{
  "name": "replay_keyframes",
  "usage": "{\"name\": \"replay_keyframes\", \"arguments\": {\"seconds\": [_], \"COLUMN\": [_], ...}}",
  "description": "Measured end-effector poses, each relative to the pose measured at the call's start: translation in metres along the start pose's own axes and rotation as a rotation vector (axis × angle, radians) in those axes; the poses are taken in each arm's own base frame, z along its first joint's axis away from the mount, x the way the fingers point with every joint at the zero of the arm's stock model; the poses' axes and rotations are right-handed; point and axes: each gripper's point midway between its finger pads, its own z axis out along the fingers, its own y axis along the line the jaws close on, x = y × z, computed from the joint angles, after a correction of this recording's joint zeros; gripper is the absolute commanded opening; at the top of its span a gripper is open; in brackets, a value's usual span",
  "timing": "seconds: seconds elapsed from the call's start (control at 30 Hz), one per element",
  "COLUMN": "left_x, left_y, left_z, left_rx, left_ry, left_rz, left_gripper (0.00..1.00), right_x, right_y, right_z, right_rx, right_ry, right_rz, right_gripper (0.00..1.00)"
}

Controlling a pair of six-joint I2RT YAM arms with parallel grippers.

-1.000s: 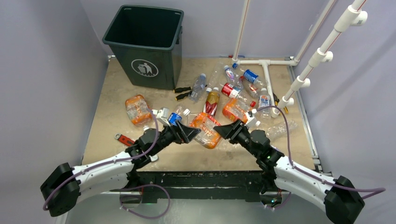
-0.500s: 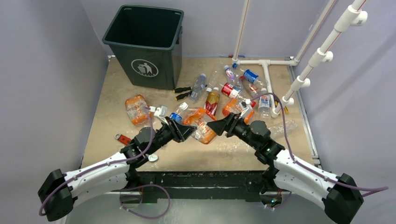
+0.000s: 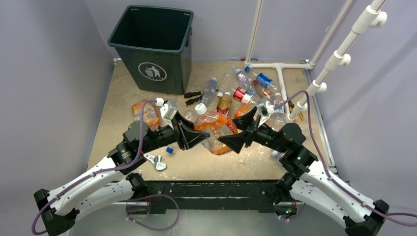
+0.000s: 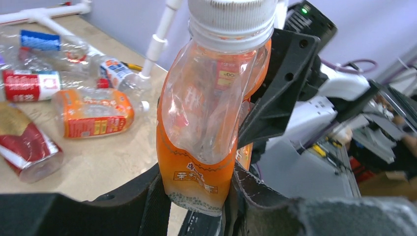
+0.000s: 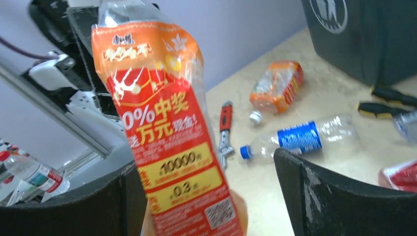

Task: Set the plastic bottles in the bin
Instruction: Pick up the plastic bottle at the center of the board.

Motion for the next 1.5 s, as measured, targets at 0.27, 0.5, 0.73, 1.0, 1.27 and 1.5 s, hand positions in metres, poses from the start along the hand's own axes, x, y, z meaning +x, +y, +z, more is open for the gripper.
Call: {"name": "replay_keyframes", "arguments": {"seconds": [0.27, 0.5, 0.73, 1.0, 1.27, 1.5], "left_x": [-0.017, -0.022, -0.024, -0.065, -0.121, -0.117], "left_y": [-0.034, -0.038, -0.035, -0.046, -0.068, -0.059], "left_z": [-0.01, -0.009, -0.012, -0.017, -0.012, 0.013], "left_rx": [0.12, 0.129, 0.103, 0.075, 0.105, 0.098], "left_ry": [0.07, 0.1, 0.112, -0.015, -0.19, -0.171], "left_rz": [0.111, 0.166, 0.17, 0.206, 0.238, 0.219], "left_gripper": [0.11, 0.14, 0.92, 0.99, 0.99, 0.85], "right_x": [-0.023, -0.028, -0.028, -0.034, -0.026, -0.026], "right_y": [0.044, 0.059, 0.064, 0.062, 0.054, 0.056], "right_z": [-0.006, -0.008, -0.005, -0.003, 0.0, 0.002], "right_rx": [-0.194, -0.262, -0.3, -0.289, -0.279, -0.301], "right_ry": [0.001, 0.011, 0.014, -0.024, -0.044, -0.068], "right_rz": [-0.094, -0.1, -0.107, -0.113, -0.093, -0.086], "right_gripper": [0.71, 0.38, 0.11, 0.0, 0.0, 0.0]}}
